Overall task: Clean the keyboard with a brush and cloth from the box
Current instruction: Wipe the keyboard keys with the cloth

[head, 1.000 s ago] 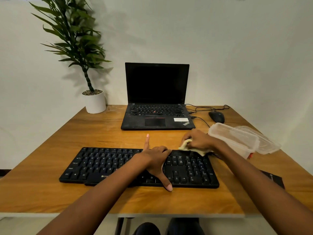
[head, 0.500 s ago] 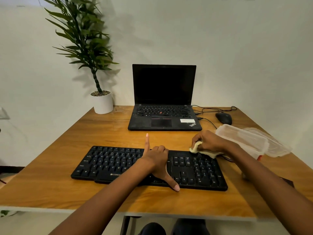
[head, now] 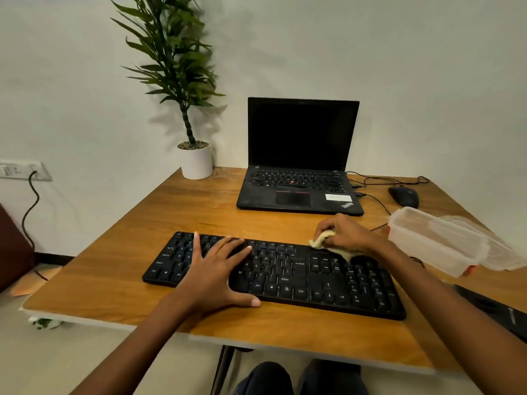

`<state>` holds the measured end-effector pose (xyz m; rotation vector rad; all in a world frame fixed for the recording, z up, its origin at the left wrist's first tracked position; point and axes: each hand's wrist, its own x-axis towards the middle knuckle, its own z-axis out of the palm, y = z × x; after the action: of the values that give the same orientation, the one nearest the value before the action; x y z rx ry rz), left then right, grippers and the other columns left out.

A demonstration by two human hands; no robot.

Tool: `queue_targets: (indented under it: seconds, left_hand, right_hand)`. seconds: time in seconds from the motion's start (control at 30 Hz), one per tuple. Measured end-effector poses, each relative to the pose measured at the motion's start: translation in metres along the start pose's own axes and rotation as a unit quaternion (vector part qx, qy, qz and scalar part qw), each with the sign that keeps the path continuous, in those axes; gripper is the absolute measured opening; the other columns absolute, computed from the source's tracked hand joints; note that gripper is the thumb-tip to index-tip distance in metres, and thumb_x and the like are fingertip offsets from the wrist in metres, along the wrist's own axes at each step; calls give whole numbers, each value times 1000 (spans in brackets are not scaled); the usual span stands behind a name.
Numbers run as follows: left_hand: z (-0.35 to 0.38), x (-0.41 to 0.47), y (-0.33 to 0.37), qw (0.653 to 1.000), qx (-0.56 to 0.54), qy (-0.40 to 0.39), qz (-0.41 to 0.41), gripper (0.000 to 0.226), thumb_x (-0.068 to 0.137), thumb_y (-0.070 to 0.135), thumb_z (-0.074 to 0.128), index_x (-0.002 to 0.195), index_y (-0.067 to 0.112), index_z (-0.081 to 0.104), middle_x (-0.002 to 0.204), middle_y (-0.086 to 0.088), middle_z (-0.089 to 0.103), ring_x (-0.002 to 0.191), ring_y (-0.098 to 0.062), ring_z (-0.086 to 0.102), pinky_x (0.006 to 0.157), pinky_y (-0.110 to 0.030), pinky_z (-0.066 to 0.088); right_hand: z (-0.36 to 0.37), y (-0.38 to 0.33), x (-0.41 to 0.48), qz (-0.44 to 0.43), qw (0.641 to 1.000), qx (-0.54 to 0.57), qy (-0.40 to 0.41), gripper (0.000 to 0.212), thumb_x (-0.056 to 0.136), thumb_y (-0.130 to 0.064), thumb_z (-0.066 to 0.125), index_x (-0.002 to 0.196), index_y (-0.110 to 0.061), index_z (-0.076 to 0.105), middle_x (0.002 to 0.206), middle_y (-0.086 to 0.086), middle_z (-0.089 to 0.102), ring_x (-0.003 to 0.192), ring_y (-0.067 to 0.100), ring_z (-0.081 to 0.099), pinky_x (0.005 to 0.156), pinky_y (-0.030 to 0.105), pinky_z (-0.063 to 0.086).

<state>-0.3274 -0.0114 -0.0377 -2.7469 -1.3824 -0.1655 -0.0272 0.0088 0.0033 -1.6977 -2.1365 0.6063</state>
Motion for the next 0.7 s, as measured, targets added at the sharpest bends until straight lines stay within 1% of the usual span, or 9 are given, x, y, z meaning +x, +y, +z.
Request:
queue_targets:
  seconds: [0.07, 0.13, 0.27, 0.33, 0.4, 0.43, 0.53, 0.63, 0.7]
  left_hand:
    - [2, -2, 5, 1000, 9, 6, 4, 124, 44, 100, 0, 150, 35, 10, 159, 9, 6, 146, -9, -4, 100, -54, -34]
    - [5, 0, 14, 1000, 12, 21, 14, 122, 46, 98, -4, 149, 35, 13, 158, 7, 11, 146, -10, 1, 101, -55, -33]
    - [8, -3, 16, 999, 15, 32, 4, 116, 51, 95, -3, 149, 36, 15, 158, 9, 13, 146, -10, 4, 104, -57, -28]
    - [10, -4, 17, 998, 13, 57, 13, 110, 61, 94, 1, 147, 32, 29, 154, 4, 29, 144, -15, 21, 107, -60, -18]
    - [12, -5, 20, 999, 2, 47, 9, 100, 71, 90, 10, 138, 26, 47, 142, 0, 49, 134, -19, 42, 107, -62, -3]
    - [15, -5, 20, 998, 1, 58, 9, 96, 74, 89, 13, 135, 25, 52, 137, 0, 53, 129, -19, 48, 106, -63, 2]
    - [19, -4, 19, 997, -6, 72, 12, 93, 74, 88, 17, 132, 25, 55, 134, 1, 56, 127, -17, 50, 106, -63, 6]
    - [19, -4, 19, 997, -5, 75, 11, 94, 73, 89, 16, 133, 25, 53, 137, 2, 54, 129, -17, 48, 107, -64, 4]
    - [19, -4, 19, 997, -6, 82, 8, 96, 72, 89, 16, 136, 26, 49, 141, 2, 49, 133, -16, 43, 109, -63, -1]
  right_hand:
    - [12, -17, 15, -4, 1000, 22, -7, 18, 80, 2, 61, 93, -6, 70, 93, 3, 64, 79, 5, 54, 68, 16, 40]
    - [25, -30, 29, -9, 999, 42, -14, 19, 81, 3, 58, 93, -4, 70, 98, 9, 66, 82, 13, 55, 70, 23, 42]
    - [21, -28, 37, -1, 997, 51, -52, 23, 82, 4, 57, 100, -5, 69, 97, 8, 64, 82, 15, 56, 69, 24, 44]
    - [12, -20, 36, 15, 996, 49, -72, 23, 80, 4, 58, 99, -6, 69, 96, 8, 64, 78, 15, 57, 65, 22, 45]
    - [11, -21, 38, 24, 995, 54, -81, 24, 80, 4, 58, 97, -9, 69, 96, 8, 64, 76, 12, 57, 63, 20, 44]
    - [13, -25, 41, 24, 995, 58, -83, 25, 80, 5, 58, 98, -9, 69, 96, 6, 63, 75, 10, 57, 61, 18, 43]
    - [29, -48, 58, 13, 994, 72, -87, 26, 81, 4, 57, 103, -7, 68, 92, 4, 63, 68, 9, 56, 53, 14, 43]
    - [45, -69, 77, -5, 992, 90, -89, 25, 81, 4, 57, 101, -7, 69, 98, 13, 65, 74, 19, 57, 59, 22, 44]
    - [47, -70, 81, -19, 991, 88, -96, 24, 81, 3, 59, 100, -6, 69, 100, 15, 66, 79, 20, 57, 63, 24, 45]
